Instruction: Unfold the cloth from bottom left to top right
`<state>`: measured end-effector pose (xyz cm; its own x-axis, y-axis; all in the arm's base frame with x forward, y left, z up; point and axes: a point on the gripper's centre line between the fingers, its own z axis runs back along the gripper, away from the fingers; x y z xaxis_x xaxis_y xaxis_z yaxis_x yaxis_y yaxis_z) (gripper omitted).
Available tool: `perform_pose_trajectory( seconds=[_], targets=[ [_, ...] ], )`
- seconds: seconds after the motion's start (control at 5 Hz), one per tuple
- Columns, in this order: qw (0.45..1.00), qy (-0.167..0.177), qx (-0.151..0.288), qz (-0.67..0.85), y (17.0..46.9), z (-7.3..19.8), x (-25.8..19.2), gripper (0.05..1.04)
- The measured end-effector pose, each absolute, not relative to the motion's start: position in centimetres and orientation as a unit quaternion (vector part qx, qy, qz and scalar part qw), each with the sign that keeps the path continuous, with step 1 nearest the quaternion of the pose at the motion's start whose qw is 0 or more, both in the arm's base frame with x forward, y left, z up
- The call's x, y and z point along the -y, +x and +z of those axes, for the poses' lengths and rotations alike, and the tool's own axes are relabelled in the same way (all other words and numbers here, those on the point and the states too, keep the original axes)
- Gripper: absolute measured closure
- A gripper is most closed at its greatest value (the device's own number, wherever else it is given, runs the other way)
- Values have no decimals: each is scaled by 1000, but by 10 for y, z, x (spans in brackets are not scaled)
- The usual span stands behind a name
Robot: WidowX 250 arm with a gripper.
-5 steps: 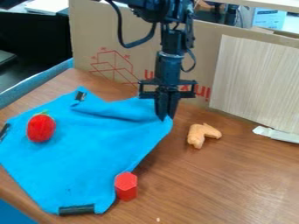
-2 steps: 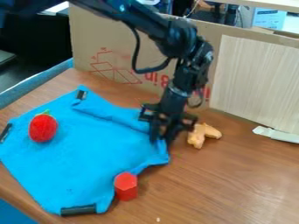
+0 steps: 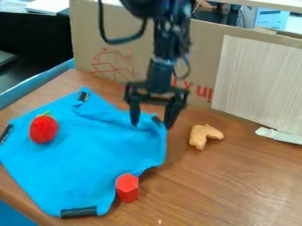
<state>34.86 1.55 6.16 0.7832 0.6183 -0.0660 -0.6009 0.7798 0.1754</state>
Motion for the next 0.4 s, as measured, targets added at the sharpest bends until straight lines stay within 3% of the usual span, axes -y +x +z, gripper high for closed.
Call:
perform_pose_trajectory(
  seconds=[0.2,0.4],
  targets=[
    [942,34,-57,329,337,103,-28,83],
    [945,29,-57,320,308,141,-59,83]
  ],
)
